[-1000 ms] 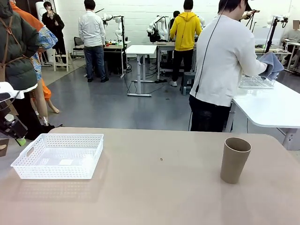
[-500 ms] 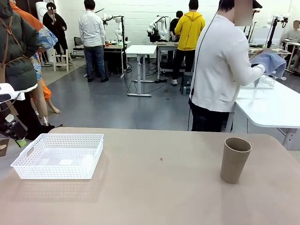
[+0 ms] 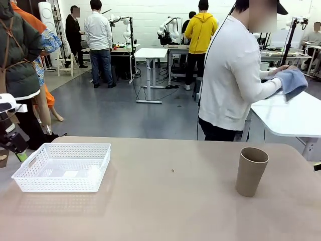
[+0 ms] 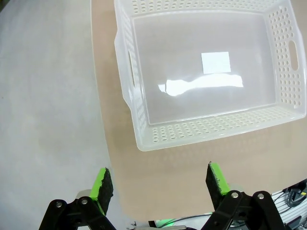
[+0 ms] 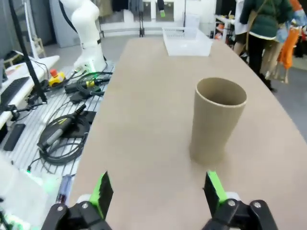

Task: Clean and organize the cups into the basket.
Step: Pick up the Organizing basket and move it to the center of the table, then pick up the Reusable plastic cup from the right side of the table and place it inside the Organizing basket.

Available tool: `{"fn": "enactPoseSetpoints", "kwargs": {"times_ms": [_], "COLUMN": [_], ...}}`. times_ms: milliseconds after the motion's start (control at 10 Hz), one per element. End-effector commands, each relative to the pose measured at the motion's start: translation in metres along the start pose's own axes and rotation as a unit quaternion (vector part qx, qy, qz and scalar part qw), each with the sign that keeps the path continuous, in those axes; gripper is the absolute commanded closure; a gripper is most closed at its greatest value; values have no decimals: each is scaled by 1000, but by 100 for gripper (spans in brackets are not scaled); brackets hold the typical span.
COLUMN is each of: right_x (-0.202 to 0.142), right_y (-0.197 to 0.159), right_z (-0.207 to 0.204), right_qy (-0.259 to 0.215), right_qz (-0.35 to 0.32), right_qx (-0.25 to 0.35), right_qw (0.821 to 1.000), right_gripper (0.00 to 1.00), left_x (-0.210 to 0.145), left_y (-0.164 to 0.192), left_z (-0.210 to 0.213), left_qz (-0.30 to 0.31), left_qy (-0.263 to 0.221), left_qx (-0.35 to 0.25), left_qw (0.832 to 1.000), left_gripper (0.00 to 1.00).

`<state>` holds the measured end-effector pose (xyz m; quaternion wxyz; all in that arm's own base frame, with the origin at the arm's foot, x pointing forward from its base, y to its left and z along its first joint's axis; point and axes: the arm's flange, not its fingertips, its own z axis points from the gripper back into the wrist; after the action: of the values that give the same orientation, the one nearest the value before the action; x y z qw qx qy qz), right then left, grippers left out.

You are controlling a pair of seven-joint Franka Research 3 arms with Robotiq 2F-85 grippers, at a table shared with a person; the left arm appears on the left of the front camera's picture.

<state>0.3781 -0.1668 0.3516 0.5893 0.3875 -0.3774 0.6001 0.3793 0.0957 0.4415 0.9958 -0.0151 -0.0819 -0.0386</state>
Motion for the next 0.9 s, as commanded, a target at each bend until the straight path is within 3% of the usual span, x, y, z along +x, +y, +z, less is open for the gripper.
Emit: {"fn": "enactPoseSetpoints", "kwargs": {"times_ms": [0, 500, 800], "right_x": [-9, -22, -26], "right_y": [-32, -74, -90], "right_z": [-10, -63, -88], "right_qy": [7, 15, 19], "right_qz": [8, 6, -9], "right_qx": [16, 65, 59], "right_qw": [1000, 998, 998], "right_gripper": [0, 0, 0], "left_x": [2, -7, -10], "left_y": [-1, -1, 2], "left_z": [-6, -8, -3], "left_qz": [-19, -18, -5], "left_qy": [8, 9, 0], "left_qx": [-19, -14, -21], "left_qw": [1000, 1000, 1000], "left_gripper": [0, 0, 0]}}
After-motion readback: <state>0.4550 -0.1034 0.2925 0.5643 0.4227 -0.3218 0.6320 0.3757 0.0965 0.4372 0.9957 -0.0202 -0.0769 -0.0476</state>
